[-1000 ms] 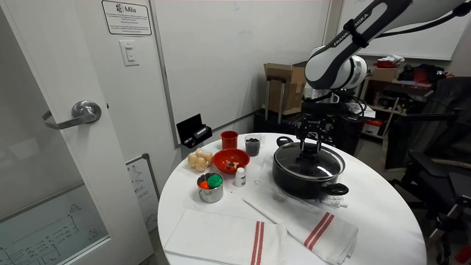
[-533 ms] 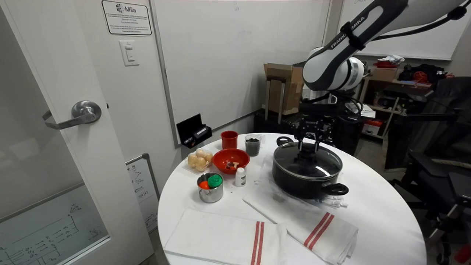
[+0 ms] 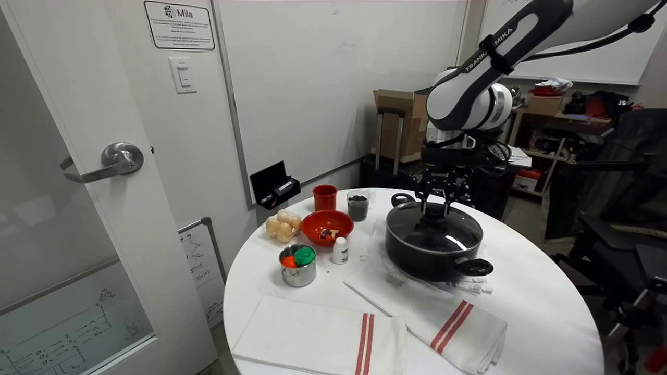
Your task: Put the glass lid on the black pot.
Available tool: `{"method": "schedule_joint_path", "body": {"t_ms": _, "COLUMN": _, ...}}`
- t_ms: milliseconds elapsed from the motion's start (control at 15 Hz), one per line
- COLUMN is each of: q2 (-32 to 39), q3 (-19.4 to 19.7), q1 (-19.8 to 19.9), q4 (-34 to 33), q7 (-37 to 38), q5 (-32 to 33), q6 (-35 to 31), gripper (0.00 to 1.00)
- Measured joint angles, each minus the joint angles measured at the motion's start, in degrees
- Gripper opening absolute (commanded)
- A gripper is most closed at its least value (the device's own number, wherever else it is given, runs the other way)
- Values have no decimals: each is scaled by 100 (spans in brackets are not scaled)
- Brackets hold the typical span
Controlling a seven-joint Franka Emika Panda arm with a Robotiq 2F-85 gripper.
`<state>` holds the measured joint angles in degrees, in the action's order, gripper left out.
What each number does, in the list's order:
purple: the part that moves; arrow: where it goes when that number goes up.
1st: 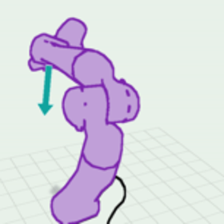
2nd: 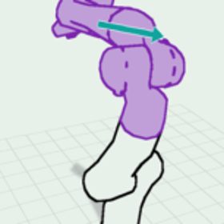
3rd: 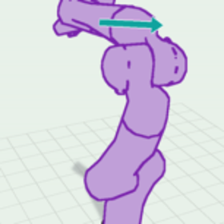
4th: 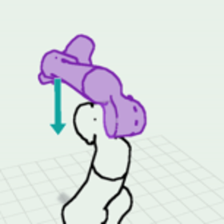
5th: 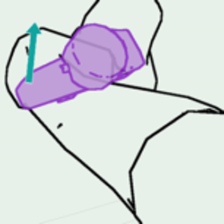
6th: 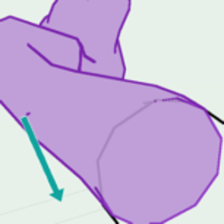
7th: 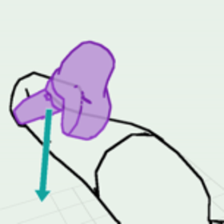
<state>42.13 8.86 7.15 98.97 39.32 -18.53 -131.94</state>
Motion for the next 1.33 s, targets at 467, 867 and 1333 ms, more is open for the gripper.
{"method": "schedule_joint_path", "body": {"t_ms": 467, "q2": 0, "q3": 1, "q1": 3, "q4": -14, "q7": 1, "q5": 0, "q6": 0, "gripper": 97}}
{"method": "schedule_joint_path", "body": {"t_ms": 867, "q2": -1, "q3": 1, "q1": 3, "q4": -98, "q7": 7, "q5": 0, "q6": 0, "gripper": 100}}
{"method": "schedule_joint_path", "body": {"t_ms": 1333, "q2": -3, "q3": 1, "q1": 2, "q4": -104, "q7": 8, "q5": 0, "q6": 0, "gripper": 100}}
